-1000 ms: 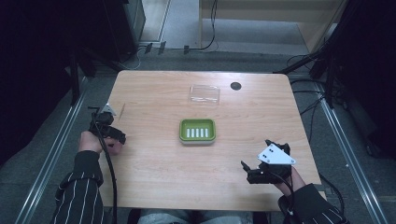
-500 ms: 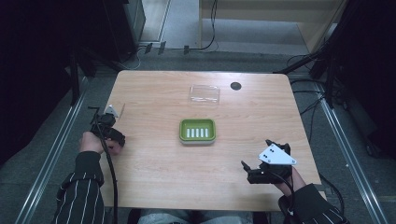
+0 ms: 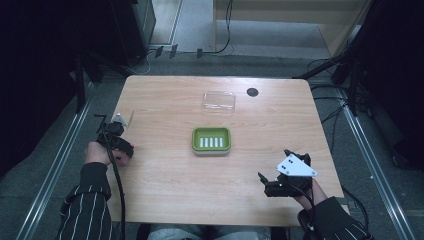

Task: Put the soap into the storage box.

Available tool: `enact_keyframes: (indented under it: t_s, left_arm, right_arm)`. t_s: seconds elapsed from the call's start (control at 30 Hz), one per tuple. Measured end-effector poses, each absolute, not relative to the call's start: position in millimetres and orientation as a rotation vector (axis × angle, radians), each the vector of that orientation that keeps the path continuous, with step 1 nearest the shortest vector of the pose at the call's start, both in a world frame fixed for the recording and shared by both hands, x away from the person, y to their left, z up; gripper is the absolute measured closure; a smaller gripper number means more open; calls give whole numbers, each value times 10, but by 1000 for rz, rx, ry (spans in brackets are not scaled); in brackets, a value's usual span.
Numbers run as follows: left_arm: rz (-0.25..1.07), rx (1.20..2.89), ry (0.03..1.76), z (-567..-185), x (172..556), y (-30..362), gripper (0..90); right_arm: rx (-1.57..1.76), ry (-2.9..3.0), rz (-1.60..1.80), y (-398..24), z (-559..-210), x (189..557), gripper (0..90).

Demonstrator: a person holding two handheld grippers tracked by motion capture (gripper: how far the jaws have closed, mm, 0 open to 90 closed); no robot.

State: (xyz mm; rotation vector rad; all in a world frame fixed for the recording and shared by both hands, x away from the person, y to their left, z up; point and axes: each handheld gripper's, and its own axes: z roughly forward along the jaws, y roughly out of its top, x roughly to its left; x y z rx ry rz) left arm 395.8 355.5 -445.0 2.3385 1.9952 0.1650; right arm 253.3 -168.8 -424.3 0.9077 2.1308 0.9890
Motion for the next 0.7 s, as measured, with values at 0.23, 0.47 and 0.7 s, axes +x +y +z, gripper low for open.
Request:
enact_keyframes:
  t_s: [0.23,0.47,0.7]
  left_arm:
    - [158,2338,1994,-4444,3961,3561,386]
    - [160,2339,1981,-4418,3953,3566,386]
    - [151,2374,1940,-4388,3954,3526,387]
  right_arm:
    - [909,2129,993,-1696,-4243,2534,0]
    - [910,2129,993,-1694,-4243,2533,0]
    - [913,2128,993,-1696,-4243,2531,0]
